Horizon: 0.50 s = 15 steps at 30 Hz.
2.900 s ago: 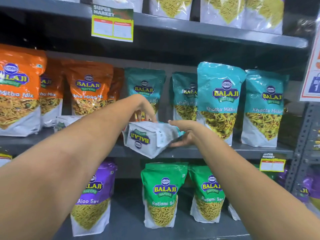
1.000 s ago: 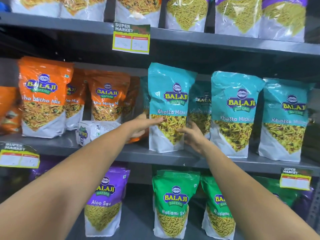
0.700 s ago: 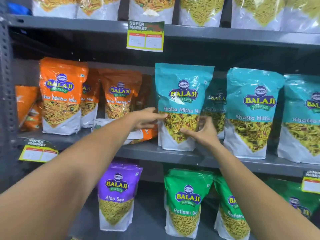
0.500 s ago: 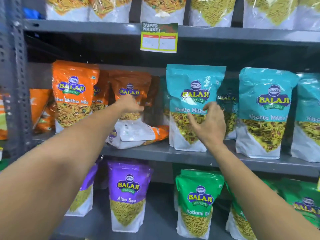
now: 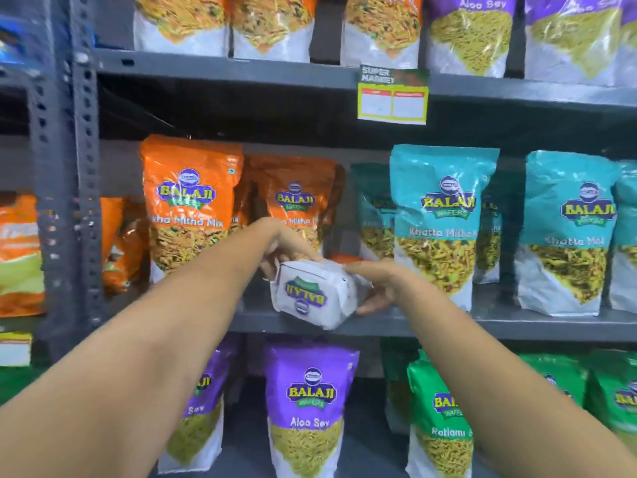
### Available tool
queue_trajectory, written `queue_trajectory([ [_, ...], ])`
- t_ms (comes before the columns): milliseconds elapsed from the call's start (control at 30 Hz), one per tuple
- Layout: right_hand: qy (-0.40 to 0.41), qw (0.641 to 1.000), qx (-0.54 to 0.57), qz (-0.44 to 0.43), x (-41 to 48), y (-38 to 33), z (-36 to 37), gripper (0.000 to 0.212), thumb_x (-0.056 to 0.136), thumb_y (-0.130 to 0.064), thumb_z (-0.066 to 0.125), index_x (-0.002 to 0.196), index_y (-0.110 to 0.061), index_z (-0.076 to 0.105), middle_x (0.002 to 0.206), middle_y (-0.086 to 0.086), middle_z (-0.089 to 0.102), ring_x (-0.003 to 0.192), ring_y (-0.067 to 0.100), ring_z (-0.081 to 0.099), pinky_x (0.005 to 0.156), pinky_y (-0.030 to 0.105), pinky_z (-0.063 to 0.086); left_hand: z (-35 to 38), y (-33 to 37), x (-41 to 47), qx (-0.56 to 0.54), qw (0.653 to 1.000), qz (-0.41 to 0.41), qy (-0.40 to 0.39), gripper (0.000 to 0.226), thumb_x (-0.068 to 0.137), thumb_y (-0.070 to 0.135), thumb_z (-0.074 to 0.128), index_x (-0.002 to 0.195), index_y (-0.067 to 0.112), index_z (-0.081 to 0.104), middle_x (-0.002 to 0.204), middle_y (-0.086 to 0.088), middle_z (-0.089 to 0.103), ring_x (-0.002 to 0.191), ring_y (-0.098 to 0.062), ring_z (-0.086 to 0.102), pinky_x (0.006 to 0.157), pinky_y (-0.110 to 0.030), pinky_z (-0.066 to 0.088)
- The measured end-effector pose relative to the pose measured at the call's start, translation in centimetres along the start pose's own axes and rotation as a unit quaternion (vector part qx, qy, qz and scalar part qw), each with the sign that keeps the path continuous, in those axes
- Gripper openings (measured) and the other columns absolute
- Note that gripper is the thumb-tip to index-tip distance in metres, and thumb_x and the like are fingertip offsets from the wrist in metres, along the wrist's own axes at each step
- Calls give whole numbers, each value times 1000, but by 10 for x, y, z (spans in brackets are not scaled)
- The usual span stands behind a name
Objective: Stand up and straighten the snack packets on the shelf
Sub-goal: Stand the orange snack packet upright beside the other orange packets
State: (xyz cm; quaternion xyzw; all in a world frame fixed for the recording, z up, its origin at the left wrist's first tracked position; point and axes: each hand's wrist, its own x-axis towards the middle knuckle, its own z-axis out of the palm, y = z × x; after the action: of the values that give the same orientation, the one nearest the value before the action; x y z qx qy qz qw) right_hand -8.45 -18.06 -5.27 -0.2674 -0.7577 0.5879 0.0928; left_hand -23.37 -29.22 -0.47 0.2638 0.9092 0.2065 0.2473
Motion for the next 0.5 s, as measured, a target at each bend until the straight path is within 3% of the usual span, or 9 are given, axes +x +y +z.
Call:
queue_trajectory([
  [33,7,1000,5,14,-1,-1,1,26,86,-34,62,85,-9,56,81,12,64,66,22,63,79,41,56,-1,-1,-1,-4,1000,10,0,54,60,60,76,86,14,64,85,-2,58,86,-23,61,73,-32,54],
  [100,30,999,30,2,1,1,3,27,87,-25,63,103,-5,56,106,18,61,89,30,63,91,48,52,-4,-4,-5,-11,1000,24,-16,56,57,58,79,90,15,66,91,-3,62,94,-24,63,77,-34,56],
  [167,47,996,72,-22,-1,3,4,45,85,-15,65,125,-2,49,121,23,59,93,33,64,81,52,54,-5,-5,-11,-16,998,37,-37,62,60,53,79,105,14,63,105,-6,63,101,-25,65,82,-38,57],
  [233,76,990,92,-78,-6,5,8,45,81,-6,68,123,-3,51,106,19,64,64,26,68,52,39,55,-10,-7,-19,-30,997,57,-52,56,67,45,78,108,11,60,114,-9,59,103,-27,63,82,-42,57],
  [300,127,974,98,-159,-8,6,7,44,75,0,72,115,-9,57,90,8,66,39,13,62,33,22,45,-15,-10,-29,-48,993,81,-66,50,72,38,75,110,7,61,117,-11,58,108,-30,61,87,-42,55],
  [367,143,957,110,-225,-10,3,9,53,70,4,75,117,-12,56,89,3,67,43,8,64,33,19,43,-22,-17,-39,-73,988,116,-65,51,74,33,75,115,6,61,116,-12,62,104,-29,64,88,-42,55],
  [433,135,946,118,-269,-6,-2,15,62,68,6,75,123,-12,53,95,6,68,61,15,68,38,19,46,-27,-26,-45,-98,983,149,-34,44,72,28,78,109,8,62,112,-12,65,94,-27,67,81,-42,59],
  [500,128,937,104,-308,0,-8,22,67,67,6,75,125,-14,49,100,9,68,71,18,65,38,17,45,-29,-34,-49,-100,979,179,18,45,69,25,81,106,9,62,112,-14,67,96,-30,67,83,-48,57],
])
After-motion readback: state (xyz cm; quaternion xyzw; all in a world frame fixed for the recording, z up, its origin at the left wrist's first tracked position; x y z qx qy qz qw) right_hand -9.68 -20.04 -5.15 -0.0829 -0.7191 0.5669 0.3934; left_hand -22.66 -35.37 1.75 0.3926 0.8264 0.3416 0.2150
